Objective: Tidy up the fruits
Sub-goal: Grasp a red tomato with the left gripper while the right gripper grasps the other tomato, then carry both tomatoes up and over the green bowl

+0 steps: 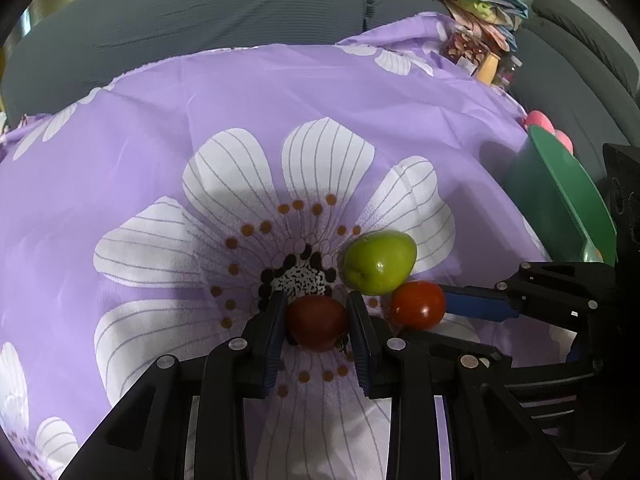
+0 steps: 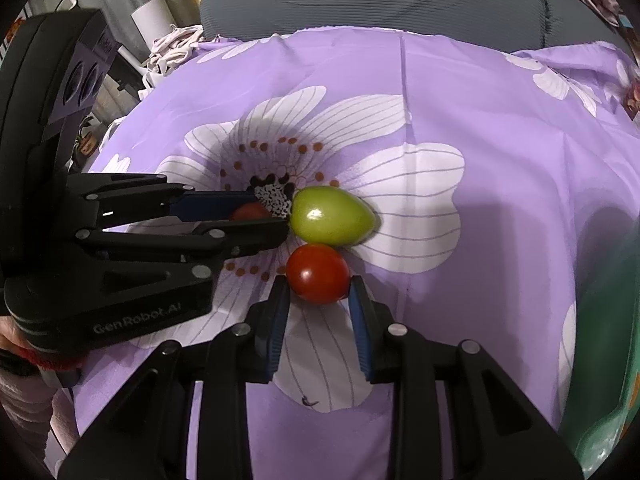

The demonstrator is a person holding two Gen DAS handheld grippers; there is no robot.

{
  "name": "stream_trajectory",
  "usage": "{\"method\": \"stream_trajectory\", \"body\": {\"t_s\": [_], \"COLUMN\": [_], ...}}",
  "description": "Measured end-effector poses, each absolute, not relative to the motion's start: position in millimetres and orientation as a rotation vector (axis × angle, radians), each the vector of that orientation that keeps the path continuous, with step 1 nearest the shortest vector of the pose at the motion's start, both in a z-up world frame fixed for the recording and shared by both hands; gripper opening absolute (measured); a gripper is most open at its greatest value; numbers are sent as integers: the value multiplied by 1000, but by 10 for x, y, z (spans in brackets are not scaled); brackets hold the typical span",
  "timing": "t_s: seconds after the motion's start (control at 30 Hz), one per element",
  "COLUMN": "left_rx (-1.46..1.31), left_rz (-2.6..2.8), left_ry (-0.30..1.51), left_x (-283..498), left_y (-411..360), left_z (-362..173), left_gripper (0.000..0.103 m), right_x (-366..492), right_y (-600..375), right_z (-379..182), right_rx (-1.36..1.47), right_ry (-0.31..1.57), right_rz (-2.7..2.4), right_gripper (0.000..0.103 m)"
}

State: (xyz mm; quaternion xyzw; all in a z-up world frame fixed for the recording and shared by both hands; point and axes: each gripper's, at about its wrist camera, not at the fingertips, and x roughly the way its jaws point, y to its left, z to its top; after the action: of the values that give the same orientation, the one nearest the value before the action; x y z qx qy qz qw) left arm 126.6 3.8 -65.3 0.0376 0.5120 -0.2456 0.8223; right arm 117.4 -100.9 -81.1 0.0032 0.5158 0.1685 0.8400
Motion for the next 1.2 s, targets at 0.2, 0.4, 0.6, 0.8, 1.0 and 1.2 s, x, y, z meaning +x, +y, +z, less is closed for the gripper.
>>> {"method": "stream_trajectory", "body": {"t_s": [0.2,0.4,0.6,0.8,1.0,1.2], "left_rx": [63,26,0,-16,-36,-19], "left_rz": [-522,-524,-514,-531,-537,-542], "left_ry": [1089,1076,1052,1042,1021,970], "left_x": [1203,1081,900,666,488,346], "left_y": [69,172,272,278,280,222], "left_z": [-620,-522,-387,-306,-182,52], "left_gripper": [30,30,30,30,30,30], "right_x": [1135,1035,864,621,392,214], "right_y": [-1077,-1168,-1221,-1293,-1513,-1630], "right_z": [-773,-711,-619,-480,-203,8], "right_rx": [28,67,77,92,108,125], "right_ry": [1085,1074,1057,1026,955,886], "right_rz": [347,352,354,361,309,290], "right_gripper": [30,30,30,30,30,30]}}
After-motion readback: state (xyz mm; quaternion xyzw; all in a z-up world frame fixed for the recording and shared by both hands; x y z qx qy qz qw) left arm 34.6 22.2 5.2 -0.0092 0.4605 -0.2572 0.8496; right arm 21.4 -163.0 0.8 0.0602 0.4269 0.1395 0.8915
